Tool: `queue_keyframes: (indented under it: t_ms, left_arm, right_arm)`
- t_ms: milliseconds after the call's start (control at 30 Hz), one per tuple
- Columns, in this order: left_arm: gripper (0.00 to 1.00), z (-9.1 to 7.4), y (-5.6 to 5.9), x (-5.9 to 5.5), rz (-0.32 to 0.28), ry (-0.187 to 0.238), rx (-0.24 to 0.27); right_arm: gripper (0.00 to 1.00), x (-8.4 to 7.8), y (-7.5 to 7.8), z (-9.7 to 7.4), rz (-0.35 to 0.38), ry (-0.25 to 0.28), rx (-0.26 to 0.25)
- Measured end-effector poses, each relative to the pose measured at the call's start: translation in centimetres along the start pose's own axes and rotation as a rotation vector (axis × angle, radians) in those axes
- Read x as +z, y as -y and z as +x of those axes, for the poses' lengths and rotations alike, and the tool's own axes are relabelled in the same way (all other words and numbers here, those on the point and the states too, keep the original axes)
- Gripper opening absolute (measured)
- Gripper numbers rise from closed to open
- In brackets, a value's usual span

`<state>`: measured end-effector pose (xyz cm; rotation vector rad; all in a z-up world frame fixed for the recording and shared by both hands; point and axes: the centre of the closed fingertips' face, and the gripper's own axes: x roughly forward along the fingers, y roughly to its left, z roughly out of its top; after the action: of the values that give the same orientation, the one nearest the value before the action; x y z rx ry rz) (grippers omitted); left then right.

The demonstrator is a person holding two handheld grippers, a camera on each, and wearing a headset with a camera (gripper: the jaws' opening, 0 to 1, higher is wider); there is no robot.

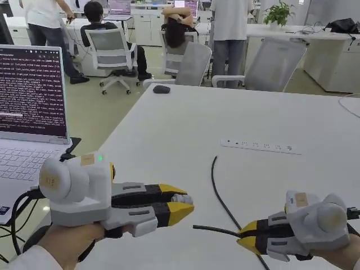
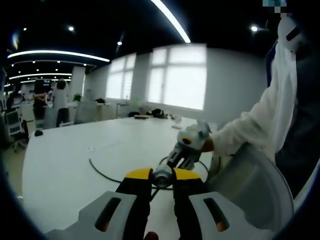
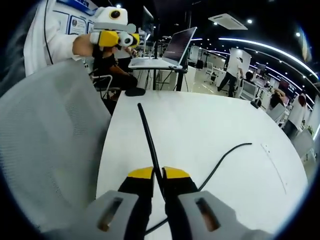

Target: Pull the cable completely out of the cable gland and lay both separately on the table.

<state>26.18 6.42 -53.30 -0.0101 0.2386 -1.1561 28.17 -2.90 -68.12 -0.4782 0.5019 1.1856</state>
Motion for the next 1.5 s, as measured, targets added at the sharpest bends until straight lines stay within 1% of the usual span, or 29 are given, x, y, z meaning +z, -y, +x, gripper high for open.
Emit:
queue_keyframes:
  t_ms: [100,200,300,400,533,633,700,867,933,1000,1133,1167,1233,1267,1300,1367,1400,1433,1500]
  left_arm:
    - [0.17,0.0,-0.2,-0.5,-0.007,-0.007,0.002]
    - [0.17,0.2,-0.5,-0.9,-0.017,-0.016,0.003]
    - [0.17,0.4,-0.8,-1.3,-0.030,-0.021,0.003]
    - [0.17,0.8,-1.0,-1.9,-0.045,-0.033,-0.005]
    - [0.17,1.3,-1.1,-2.8,-0.062,-0.059,-0.017]
    - [0.17,1.5,-1.1,-3.0,-0.075,-0.062,-0.025]
    - [0.17,1.7,-1.3,-3.5,-0.083,-0.072,-0.031]
    - [0.17,2.1,-1.4,-4.0,-0.094,-0.088,-0.039]
    - [0.17,2.2,-1.3,-4.1,-0.100,-0.091,-0.045]
    - [0.17,2.4,-1.4,-4.4,-0.104,-0.102,-0.050]
    - [0.17,2.8,-1.5,-4.7,-0.110,-0.111,-0.058]
    - [0.17,3.0,-1.5,-4.7,-0.111,-0.111,-0.060]
    - [0.17,3.7,-1.7,-4.9,-0.102,-0.120,-0.068]
    - [0.17,4.3,-1.9,-5.2,-0.090,-0.138,-0.069]
    - [0.17,4.6,-2.1,-5.4,-0.088,-0.145,-0.070]
    - [0.17,5.6,-2.5,-5.7,-0.085,-0.160,-0.074]
    - [0.17,6.0,-2.7,-5.9,-0.081,-0.165,-0.074]
    - [0.17,6.6,-3.3,-6.4,-0.073,-0.172,-0.073]
    - [0.17,7.7,-4.0,-7.1,-0.072,-0.176,-0.066]
  right_arm:
    - [0.04,-1.2,0.1,0.8,0.017,-0.025,0.005]
    - [0.05,-2.4,0.4,1.5,0.034,-0.051,-0.006]
    - [0.05,-3.0,0.5,1.9,0.063,-0.050,-0.011]
    - [0.05,-3.5,0.5,2.3,0.067,-0.058,-0.007]
    - [0.06,-4.4,0.0,2.9,0.097,-0.056,0.015]
    - [0.07,-5.2,-0.4,3.3,0.088,-0.081,0.028]
    - [0.07,-5.6,-0.6,3.4,0.089,-0.084,0.034]
    - [0.08,-5.8,-0.7,3.5,0.114,-0.072,0.040]
    - [0.08,-6.0,-0.4,3.5,0.120,-0.069,0.035]
    - [0.09,-6.1,-0.2,3.6,0.123,-0.070,0.035]
    - [0.12,-6.1,0.4,3.3,0.140,-0.056,0.025]
    - [0.13,-5.9,0.6,3.1,0.150,-0.045,0.019]
    - [0.16,-5.7,0.7,2.5,0.148,-0.040,0.013]
    - [0.16,-5.6,0.7,2.4,0.147,-0.039,0.012]
    - [0.16,-5.2,0.7,2.0,0.151,-0.028,0.012]
    - [0.21,-4.6,0.6,1.4,0.161,-0.005,0.015]
    - [0.23,-4.4,0.6,1.0,0.156,-0.004,0.009]
    - [0.24,-4.1,0.8,0.5,0.150,0.004,-0.003]
    - [0.27,-3.5,0.9,-0.3,0.169,0.031,-0.010]
